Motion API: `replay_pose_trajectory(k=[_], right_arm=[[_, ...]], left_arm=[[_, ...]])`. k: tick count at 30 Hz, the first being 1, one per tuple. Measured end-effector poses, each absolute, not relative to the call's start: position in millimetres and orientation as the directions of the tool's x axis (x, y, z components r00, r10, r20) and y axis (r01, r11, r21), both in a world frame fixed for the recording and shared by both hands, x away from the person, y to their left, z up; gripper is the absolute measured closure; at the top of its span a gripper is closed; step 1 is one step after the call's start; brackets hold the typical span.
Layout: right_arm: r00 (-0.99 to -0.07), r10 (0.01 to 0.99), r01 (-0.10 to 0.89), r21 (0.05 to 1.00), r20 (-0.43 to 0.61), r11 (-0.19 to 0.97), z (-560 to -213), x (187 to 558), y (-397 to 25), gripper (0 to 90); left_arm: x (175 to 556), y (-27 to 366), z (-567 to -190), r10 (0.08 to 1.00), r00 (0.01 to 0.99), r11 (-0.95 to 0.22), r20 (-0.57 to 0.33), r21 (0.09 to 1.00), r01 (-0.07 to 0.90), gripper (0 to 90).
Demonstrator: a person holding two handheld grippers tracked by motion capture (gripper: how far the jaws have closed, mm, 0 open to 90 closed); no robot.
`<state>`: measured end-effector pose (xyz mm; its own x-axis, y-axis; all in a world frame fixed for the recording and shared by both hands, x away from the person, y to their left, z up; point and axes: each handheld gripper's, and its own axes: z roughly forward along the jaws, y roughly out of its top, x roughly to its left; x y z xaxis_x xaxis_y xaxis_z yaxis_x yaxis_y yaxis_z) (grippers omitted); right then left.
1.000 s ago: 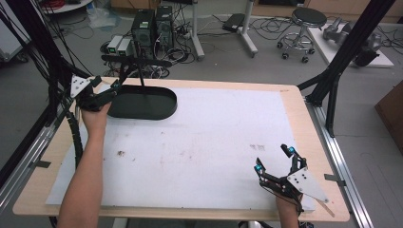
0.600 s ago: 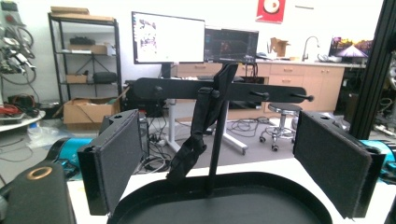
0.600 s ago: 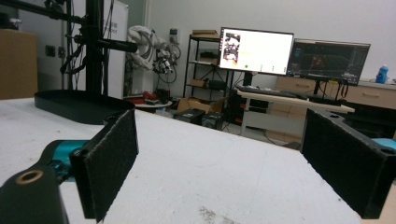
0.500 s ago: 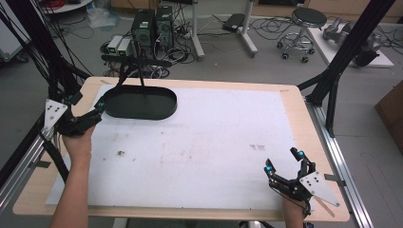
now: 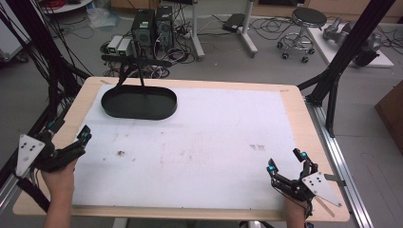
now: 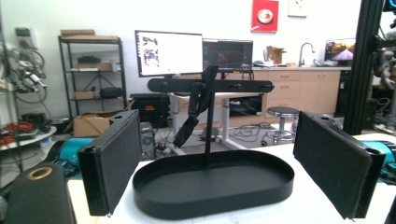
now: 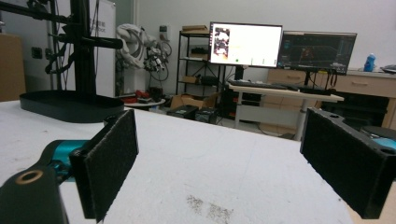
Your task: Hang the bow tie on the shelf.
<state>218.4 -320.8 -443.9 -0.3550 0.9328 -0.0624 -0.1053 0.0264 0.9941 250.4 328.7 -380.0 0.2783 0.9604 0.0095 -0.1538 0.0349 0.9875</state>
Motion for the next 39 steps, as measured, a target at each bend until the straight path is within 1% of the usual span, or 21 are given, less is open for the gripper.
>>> replay_pose_trajectory(k=[4,7,13,19,22,29,33,37,39], right_arm=[[-0.350,0.935,-0.089,0.996,-0.059,0.030,-445.2,219.1,-320.3,10.4],[-0.349,0.935,-0.088,0.996,-0.058,0.029,-444.6,218.5,-318.9,10.4],[-0.340,0.938,-0.081,0.995,-0.074,0.049,-446.1,218.9,-317.6,10.4],[-0.335,0.941,-0.069,0.997,-0.047,0.025,-447.0,218.8,-316.1,10.4],[-0.340,0.940,-0.070,0.997,-0.035,0.012,-446.6,218.8,-315.8,10.4],[-0.342,0.939,-0.068,0.998,-0.036,0.013,-445.6,219.2,-315.4,10.4],[-0.316,0.949,-0.072,0.997,-0.020,-0.003,-441.9,215.9,-318.1,10.4],[-0.304,0.953,-0.069,0.997,0.010,-0.033,-439.8,214.5,-320.9,10.5],[-0.302,0.953,-0.068,0.997,0.010,-0.032,-439.7,214.4,-321.1,10.5]], left_arm=[[236.1,338.3,-391.3,0.961,0.276,0.048,-0.011,0.990,-0.131,15.9],[227.0,347.3,-401.7,0.954,0.297,0.085,-0.048,0.990,-0.114,15.8],[218.5,348.3,-413.4,0.955,0.294,0.066,-0.030,0.991,-0.113,15.5],[216.3,348.6,-420.2,0.953,0.301,0.066,-0.029,0.991,-0.113,15.0],[215.8,349.0,-424.0,0.953,0.301,0.055,-0.023,0.994,-0.097,14.9],[214.7,349.9,-427.3,0.951,0.308,0.049,-0.020,0.995,-0.087,14.9],[215.6,348.9,-428.8,0.949,0.313,0.050,-0.023,0.995,-0.081,14.9],[215.5,349.6,-428.5,0.948,0.317,0.055,-0.027,0.995,-0.079,14.9],[215.6,350.1,-428.2,0.948,0.318,0.059,-0.031,0.995,-0.079,14.9]])
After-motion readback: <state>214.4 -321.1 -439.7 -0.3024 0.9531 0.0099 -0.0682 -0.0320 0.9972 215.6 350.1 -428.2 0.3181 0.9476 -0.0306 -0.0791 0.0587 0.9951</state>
